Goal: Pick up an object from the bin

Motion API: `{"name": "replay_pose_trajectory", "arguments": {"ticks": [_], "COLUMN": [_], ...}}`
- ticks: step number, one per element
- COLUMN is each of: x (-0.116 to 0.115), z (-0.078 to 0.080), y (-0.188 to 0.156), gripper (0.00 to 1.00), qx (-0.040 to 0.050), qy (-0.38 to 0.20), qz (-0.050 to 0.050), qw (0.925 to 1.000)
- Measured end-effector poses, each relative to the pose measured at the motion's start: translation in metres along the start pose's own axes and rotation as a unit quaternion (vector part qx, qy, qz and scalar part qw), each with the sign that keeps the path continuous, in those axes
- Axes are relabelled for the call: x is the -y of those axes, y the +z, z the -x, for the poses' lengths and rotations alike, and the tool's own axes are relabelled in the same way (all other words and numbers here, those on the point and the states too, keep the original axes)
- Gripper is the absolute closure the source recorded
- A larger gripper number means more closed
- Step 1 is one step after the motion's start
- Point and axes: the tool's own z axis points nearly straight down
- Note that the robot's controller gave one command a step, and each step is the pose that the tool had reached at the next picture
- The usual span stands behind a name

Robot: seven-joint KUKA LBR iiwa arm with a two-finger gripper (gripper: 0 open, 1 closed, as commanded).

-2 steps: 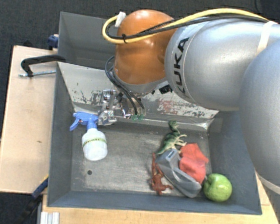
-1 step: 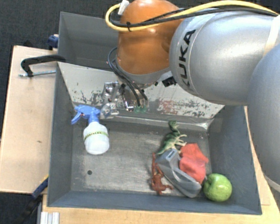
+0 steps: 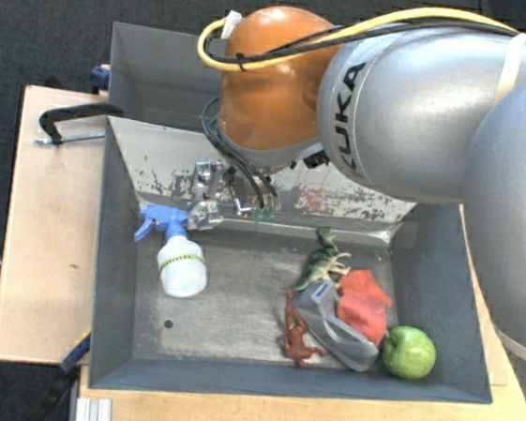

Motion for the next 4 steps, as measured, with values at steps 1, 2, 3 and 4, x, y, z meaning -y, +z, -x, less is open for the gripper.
{"name": "replay_pose_trajectory", "arguments": {"ticks": [1,2,3,4], "x": [0.0,-0.002,-0.007,-0.006], "z": [-0.006,-0.012,-0.005,-0.012], "y": [0.036,0.034,-0.008,-0.053], "gripper": [1.0,1.0,1.0,1.0], "qx": [-0.0056,-0.0055,-0.0046,-0.0029], "qy": [-0.006,-0.017,-0.022,-0.033], "qz": [0.0,0.0,0.0,0.0], "qw": [1.0,0.9998,0.9997,0.9994]}}
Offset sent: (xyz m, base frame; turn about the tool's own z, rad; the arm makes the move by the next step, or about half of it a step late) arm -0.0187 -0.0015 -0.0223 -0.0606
